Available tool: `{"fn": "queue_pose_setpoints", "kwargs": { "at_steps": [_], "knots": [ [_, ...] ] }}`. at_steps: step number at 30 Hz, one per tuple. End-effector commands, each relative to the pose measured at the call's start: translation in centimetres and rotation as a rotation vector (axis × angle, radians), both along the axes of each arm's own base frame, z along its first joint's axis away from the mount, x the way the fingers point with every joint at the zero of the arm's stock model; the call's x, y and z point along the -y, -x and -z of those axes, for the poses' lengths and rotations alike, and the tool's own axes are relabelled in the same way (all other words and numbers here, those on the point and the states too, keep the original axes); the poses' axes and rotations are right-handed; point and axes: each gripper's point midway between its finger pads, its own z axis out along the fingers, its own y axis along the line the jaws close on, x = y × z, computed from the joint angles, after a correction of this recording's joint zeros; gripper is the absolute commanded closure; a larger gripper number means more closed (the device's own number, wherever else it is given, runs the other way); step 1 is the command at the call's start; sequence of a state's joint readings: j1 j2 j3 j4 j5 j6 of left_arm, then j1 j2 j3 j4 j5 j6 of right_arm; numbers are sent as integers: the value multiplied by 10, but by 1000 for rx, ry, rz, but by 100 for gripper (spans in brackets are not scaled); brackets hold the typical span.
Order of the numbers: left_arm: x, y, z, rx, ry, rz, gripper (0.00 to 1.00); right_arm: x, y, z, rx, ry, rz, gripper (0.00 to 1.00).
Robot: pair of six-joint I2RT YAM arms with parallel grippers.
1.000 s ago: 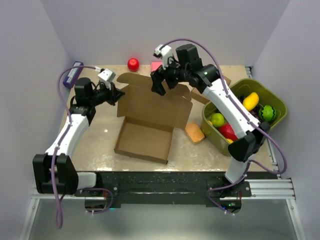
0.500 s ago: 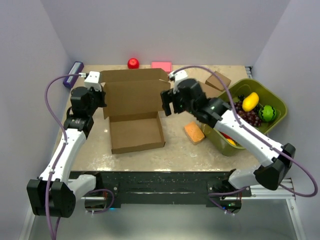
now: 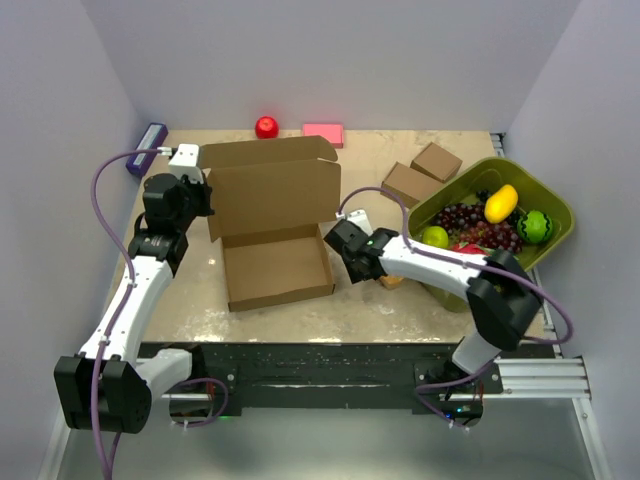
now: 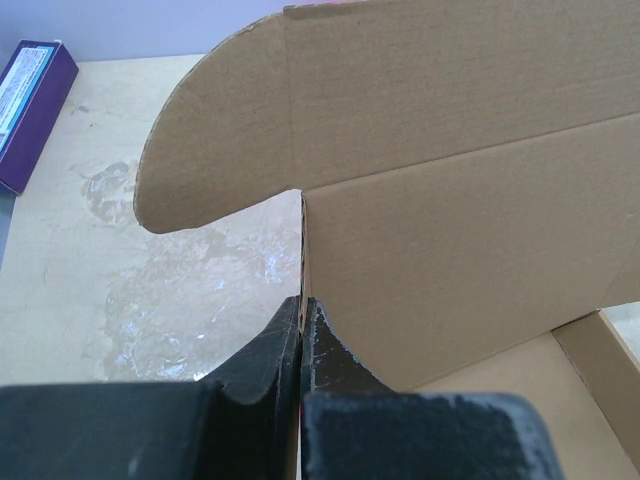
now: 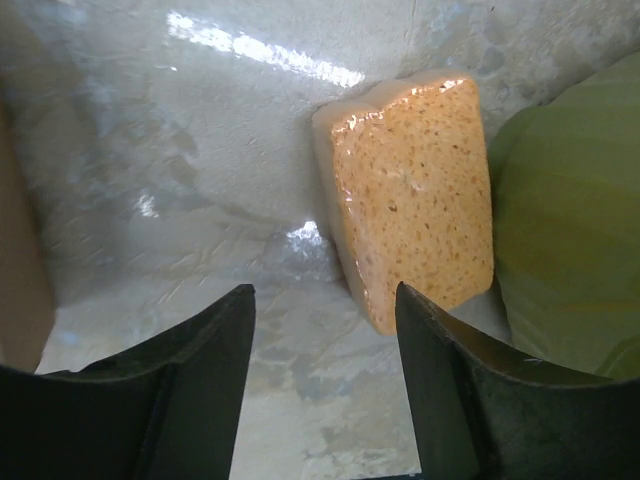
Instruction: Fold the paper box
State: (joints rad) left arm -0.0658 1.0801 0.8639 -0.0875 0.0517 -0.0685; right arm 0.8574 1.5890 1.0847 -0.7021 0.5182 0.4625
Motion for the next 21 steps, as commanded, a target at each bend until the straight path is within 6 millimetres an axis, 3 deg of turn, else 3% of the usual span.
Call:
{"fn": "queue_pose_setpoints", "kwargs": {
  "at_steps": [1,10,13,17,21],
  "knots": [
    [3,-6,-24,62,11,13,100,1,-24,12,76,84,73,42],
    [5,-6,-23,61,9,25,100,8,-32,33,70,197,102,55],
    [6,-7,-22,58,10,28,100,14,-31,31,86,216,123,57],
    [8,-7,-21,55,12,36,100,12,-34,16,114,193,124,56],
    [8,-7,-20,52,13,39,100,14,-36,11,121,209,127,47]
  ]
}}
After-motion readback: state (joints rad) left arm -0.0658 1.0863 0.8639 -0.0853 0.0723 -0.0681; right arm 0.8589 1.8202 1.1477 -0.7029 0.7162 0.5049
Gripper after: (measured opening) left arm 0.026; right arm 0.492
